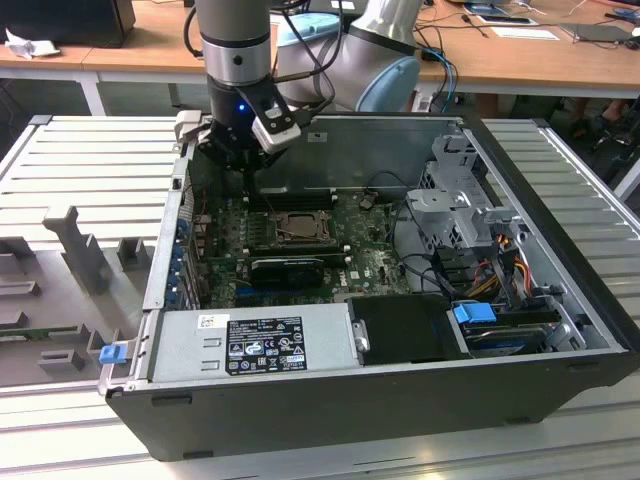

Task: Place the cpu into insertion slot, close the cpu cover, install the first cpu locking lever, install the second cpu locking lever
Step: 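Install the first cpu locking lever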

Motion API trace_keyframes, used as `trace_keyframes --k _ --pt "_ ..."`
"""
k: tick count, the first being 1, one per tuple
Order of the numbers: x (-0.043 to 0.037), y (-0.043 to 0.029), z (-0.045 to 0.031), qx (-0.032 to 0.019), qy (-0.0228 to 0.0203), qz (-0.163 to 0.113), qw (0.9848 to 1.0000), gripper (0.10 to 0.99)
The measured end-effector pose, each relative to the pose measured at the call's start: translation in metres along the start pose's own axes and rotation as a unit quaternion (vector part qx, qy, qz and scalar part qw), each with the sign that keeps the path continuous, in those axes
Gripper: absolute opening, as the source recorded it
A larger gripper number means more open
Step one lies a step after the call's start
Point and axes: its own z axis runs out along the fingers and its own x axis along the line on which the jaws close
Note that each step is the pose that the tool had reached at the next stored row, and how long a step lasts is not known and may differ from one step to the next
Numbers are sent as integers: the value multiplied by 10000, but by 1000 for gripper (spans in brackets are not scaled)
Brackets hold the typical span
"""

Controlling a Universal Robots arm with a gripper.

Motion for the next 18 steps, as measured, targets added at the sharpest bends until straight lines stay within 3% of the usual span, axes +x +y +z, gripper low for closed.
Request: trace_keyframes --k 7,18 --pt "-69 -3 2 0 0 1 10000 106" --pt "-108 -5 2 0 -1 1 10000 106"
